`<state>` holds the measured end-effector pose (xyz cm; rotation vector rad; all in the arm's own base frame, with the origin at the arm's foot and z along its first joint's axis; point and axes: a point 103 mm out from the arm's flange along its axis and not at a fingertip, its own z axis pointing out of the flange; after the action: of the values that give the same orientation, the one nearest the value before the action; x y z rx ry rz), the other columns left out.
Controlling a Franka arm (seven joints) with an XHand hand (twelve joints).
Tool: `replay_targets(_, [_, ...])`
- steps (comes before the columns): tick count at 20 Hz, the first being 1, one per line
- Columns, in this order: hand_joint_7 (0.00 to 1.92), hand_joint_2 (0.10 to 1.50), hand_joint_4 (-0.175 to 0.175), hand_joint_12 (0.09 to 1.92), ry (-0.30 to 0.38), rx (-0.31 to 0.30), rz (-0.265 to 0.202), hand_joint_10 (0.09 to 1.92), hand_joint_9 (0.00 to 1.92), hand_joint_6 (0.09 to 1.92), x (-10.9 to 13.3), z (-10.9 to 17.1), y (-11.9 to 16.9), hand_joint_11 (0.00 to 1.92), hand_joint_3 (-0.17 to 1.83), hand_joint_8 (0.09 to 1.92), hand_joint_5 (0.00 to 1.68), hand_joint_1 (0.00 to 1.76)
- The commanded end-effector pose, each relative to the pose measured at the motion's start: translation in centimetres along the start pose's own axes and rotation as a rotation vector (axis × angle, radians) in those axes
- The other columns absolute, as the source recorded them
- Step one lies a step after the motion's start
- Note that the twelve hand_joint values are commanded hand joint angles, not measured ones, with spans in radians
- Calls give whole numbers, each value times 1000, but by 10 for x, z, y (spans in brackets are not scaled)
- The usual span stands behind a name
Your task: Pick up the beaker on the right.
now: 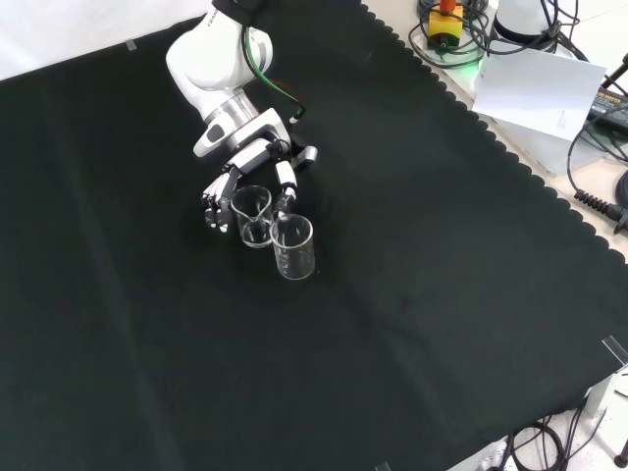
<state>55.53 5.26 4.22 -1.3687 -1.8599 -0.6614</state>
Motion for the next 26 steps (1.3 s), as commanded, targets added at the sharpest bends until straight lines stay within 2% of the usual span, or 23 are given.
replay_targets(1, [347,524,-71,1377,16,-15,7,610,600,460,0,0,1,156,666,734,393,1006])
replay_targets(4, [354,529,-69,1373,13,-28,14,607,609,470,0,-1,1,165,668,734,421,1024])
replay_targets(9, [485,573,-68,1331,-2,-55,41,560,722,931,1,-2,2,264,759,719,695,1183])
replay_targets(11, [679,761,-138,1290,-8,-77,54,641,862,1061,2,-2,3,415,612,827,876,1175])
replay_targets(12, [773,829,-125,1248,-8,-89,61,747,967,1123,3,-3,3,527,521,962,899,1245])
replay_targets(13, [861,814,-113,1167,-4,-106,70,842,1055,1141,3,-5,3,651,550,1049,924,1309])
replay_targets(14, [929,754,-113,1090,-4,-113,74,938,1111,1161,4,-6,4,744,662,1119,943,1354])
replay_targets(17, [1043,601,-142,988,-29,-124,76,1065,1197,1172,6,-13,5,874,922,1188,994,1411])
replay_targets(24, [1083,551,-159,975,-122,-123,61,1071,1226,1169,12,-41,6,914,995,1185,1014,1425])
replay_targets(26, [1084,551,-160,976,-131,-104,61,1073,1225,1168,13,-51,6,914,996,1183,1014,1425])
